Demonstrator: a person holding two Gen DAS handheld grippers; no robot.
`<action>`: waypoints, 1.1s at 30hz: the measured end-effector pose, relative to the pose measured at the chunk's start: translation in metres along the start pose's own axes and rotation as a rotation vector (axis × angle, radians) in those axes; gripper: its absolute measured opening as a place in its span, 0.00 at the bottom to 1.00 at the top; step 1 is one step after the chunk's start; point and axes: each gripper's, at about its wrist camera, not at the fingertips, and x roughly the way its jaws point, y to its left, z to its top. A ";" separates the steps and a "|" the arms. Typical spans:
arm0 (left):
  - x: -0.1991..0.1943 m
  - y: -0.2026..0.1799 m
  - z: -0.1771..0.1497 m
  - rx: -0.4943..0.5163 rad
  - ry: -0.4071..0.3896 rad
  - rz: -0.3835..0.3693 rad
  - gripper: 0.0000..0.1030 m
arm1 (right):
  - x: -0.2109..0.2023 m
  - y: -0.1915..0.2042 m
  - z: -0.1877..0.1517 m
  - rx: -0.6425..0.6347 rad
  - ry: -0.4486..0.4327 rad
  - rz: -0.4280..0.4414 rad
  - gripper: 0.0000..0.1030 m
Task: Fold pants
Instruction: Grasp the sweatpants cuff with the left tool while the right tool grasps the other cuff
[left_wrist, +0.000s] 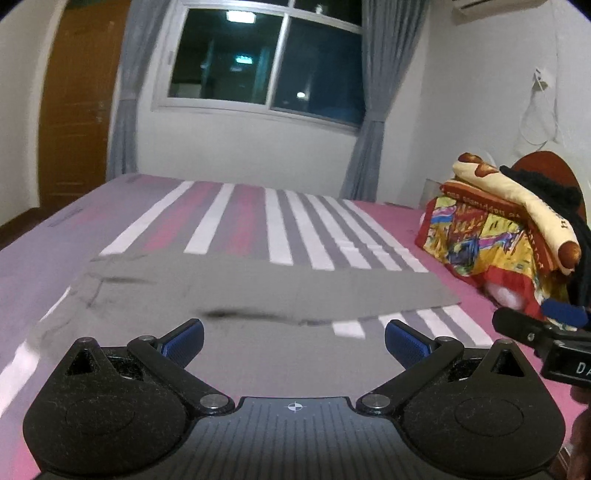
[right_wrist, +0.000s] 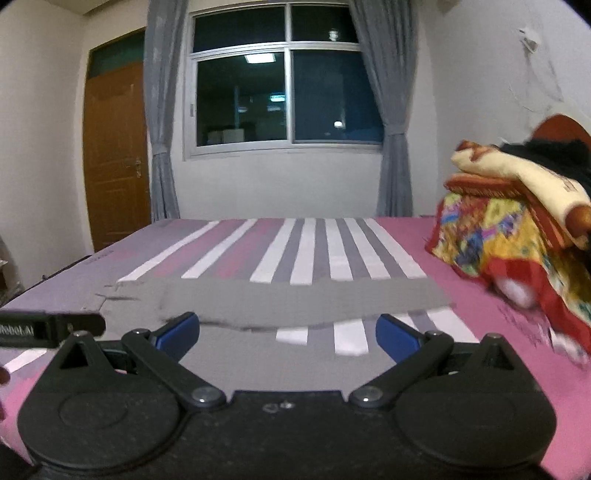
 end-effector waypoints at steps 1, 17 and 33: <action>0.012 0.006 0.016 -0.051 -0.001 -0.029 1.00 | 0.013 -0.005 0.011 -0.014 -0.004 0.018 0.99; 0.284 0.147 0.093 0.196 0.209 0.128 1.00 | 0.258 -0.046 0.082 -0.036 0.099 0.251 0.97; 0.342 0.366 0.037 0.208 0.479 0.130 0.78 | 0.459 0.054 0.035 -0.202 0.292 0.497 0.95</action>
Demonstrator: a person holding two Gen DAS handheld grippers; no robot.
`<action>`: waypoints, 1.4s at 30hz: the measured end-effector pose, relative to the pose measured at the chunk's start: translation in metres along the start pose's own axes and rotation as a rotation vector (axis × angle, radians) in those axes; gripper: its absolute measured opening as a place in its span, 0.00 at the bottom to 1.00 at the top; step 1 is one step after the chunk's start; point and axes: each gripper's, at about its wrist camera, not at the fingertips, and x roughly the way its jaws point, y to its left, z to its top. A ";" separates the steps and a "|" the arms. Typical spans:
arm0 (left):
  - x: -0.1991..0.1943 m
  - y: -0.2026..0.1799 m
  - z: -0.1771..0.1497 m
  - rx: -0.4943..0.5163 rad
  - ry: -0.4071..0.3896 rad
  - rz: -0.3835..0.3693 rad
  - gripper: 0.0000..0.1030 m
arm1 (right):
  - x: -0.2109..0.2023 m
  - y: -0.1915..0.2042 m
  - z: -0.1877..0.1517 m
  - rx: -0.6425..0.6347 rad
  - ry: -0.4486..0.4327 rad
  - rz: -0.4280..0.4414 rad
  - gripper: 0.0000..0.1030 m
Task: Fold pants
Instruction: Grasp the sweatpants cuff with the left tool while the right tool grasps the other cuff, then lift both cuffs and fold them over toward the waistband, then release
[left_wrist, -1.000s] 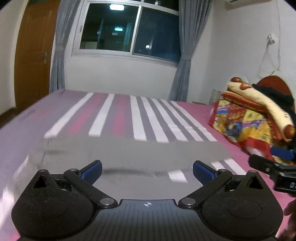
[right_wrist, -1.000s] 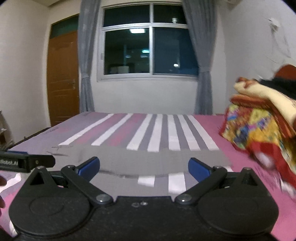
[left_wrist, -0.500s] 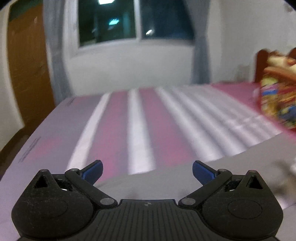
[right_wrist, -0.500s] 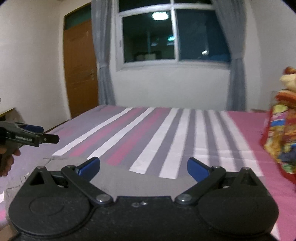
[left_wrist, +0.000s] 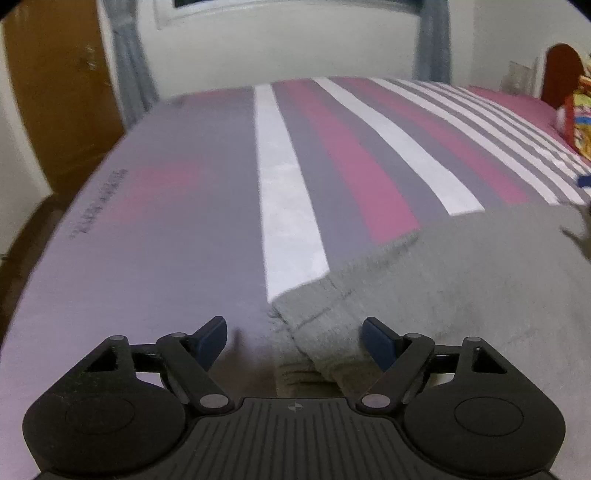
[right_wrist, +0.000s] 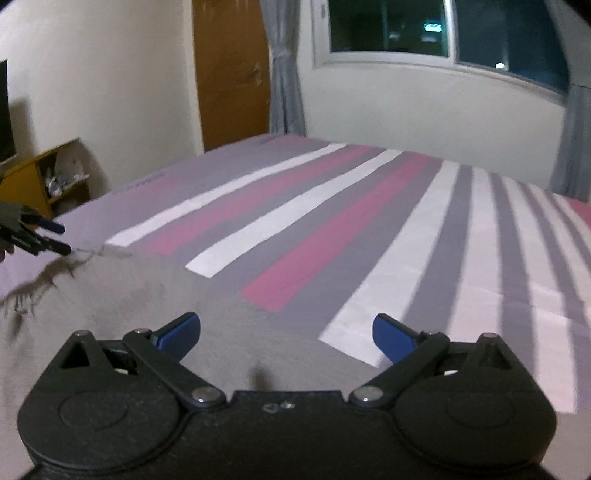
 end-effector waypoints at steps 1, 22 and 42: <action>0.007 -0.001 -0.001 0.006 0.008 -0.029 0.78 | 0.009 0.004 0.000 -0.021 0.010 0.004 0.95; 0.071 0.031 0.027 0.037 0.143 -0.198 0.77 | 0.068 -0.010 0.006 -0.188 0.329 0.113 0.57; -0.131 0.027 -0.015 0.014 -0.313 -0.201 0.18 | -0.091 0.084 0.011 -0.419 0.080 -0.071 0.04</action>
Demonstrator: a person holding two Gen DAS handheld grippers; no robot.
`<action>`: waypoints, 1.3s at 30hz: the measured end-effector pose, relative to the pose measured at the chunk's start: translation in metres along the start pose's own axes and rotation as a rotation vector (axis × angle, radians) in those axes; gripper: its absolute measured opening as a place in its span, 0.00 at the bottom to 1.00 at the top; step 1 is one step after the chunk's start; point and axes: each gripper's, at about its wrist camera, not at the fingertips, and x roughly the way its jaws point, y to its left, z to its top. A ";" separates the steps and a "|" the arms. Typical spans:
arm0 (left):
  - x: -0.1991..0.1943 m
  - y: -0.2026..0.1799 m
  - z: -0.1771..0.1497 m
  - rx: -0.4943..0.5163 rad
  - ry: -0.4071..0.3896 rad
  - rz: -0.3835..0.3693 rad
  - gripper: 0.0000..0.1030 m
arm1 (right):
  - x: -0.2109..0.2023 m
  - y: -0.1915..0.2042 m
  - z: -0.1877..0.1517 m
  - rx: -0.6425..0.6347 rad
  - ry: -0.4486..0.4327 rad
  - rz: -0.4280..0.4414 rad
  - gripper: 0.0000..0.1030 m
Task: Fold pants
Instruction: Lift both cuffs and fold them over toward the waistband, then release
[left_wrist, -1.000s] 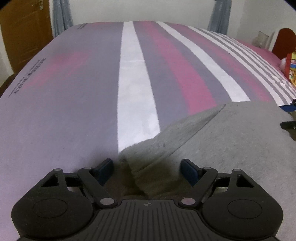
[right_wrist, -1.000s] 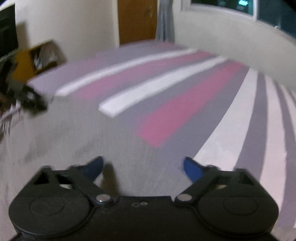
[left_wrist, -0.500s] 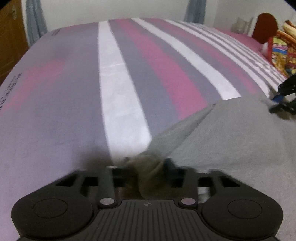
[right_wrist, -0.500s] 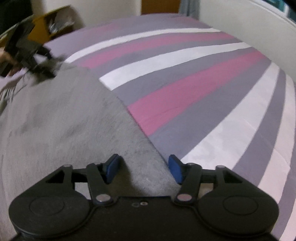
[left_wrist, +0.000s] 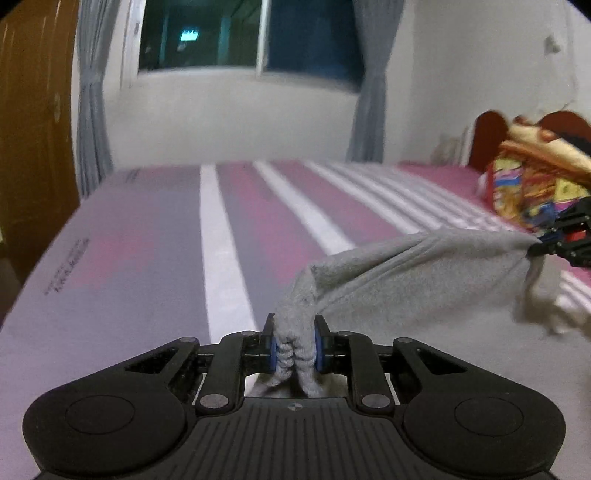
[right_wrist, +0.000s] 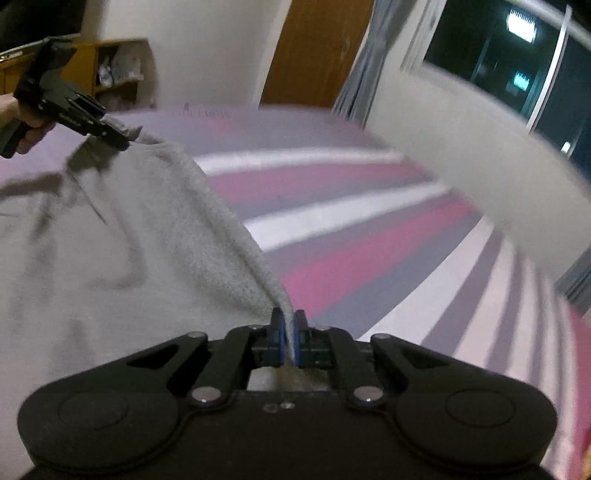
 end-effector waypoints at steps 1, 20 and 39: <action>-0.022 -0.009 -0.004 0.016 -0.017 -0.004 0.18 | -0.022 0.011 -0.002 -0.016 -0.017 -0.020 0.04; -0.142 -0.107 -0.156 -0.148 0.128 0.273 0.84 | -0.112 0.113 -0.120 0.324 0.117 -0.107 0.42; -0.123 -0.048 -0.122 -0.901 0.016 0.062 0.22 | -0.054 0.012 -0.150 1.154 0.204 0.020 0.05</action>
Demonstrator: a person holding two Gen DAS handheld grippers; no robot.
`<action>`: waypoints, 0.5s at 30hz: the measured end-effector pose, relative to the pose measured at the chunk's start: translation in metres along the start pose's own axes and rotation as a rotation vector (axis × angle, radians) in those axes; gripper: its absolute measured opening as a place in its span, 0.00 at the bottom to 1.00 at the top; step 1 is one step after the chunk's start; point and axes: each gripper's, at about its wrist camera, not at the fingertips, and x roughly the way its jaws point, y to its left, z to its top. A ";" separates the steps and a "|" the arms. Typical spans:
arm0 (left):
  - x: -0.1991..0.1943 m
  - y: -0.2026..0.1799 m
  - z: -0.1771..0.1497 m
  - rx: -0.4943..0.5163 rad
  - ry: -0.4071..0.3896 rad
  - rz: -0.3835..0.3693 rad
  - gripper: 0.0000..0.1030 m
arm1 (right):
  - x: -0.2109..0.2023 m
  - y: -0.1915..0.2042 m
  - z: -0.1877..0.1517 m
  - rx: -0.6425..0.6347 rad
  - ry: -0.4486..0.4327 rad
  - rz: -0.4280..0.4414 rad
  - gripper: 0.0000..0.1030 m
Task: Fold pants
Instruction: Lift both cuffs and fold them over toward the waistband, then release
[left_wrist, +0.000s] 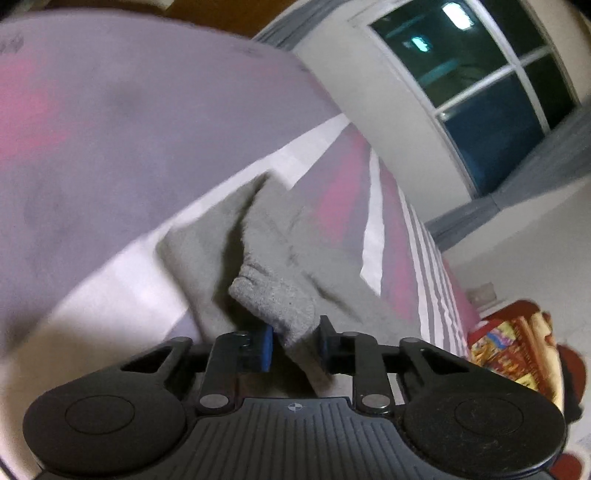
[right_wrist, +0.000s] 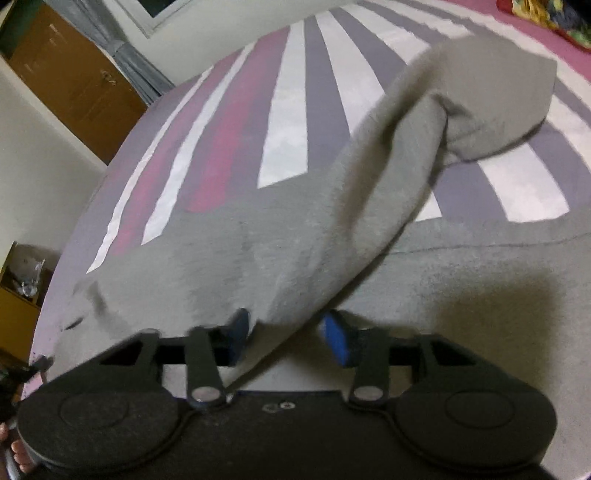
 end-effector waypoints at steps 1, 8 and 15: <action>-0.002 -0.009 0.015 0.028 -0.013 -0.017 0.22 | -0.004 -0.001 -0.001 0.001 -0.013 0.012 0.05; -0.011 -0.016 0.057 0.213 -0.004 -0.009 0.22 | -0.088 0.016 -0.071 -0.159 -0.272 0.147 0.05; -0.004 0.005 0.041 0.255 0.083 0.118 0.22 | -0.028 -0.011 -0.091 -0.059 -0.114 0.046 0.07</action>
